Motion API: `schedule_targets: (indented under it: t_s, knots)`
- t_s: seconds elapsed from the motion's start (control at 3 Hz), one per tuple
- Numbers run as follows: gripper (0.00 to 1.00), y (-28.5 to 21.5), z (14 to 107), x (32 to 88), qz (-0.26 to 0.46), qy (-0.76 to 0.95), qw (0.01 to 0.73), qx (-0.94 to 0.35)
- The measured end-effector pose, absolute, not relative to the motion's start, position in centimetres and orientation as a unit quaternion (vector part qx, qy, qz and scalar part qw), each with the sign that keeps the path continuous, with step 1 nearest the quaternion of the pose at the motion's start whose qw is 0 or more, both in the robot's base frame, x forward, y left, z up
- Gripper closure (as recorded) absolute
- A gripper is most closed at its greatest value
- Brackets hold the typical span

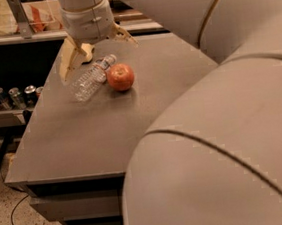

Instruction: Pick apple

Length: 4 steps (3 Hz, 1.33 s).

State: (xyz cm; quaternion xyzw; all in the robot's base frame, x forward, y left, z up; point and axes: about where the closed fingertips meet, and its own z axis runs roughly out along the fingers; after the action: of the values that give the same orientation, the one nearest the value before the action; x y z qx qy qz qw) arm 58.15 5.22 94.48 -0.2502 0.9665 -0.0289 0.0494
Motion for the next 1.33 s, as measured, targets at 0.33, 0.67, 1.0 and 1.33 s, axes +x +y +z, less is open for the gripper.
schedule_targets:
  t_s: [0.33, 0.67, 1.0, 1.33]
  knots:
    - [0.0, 6.0, 94.6, 60.2, -0.031, 0.967, 0.051, -0.246]
    - [0.0, 6.2, 94.2, 62.6, -0.025, 0.97, 0.049, -0.238]
    - [0.0, 6.1, 93.4, 64.7, -0.009, 0.973, 0.043, -0.228]
    - [0.0, 5.4, 92.8, 66.0, 0.002, 0.976, 0.041, -0.215]
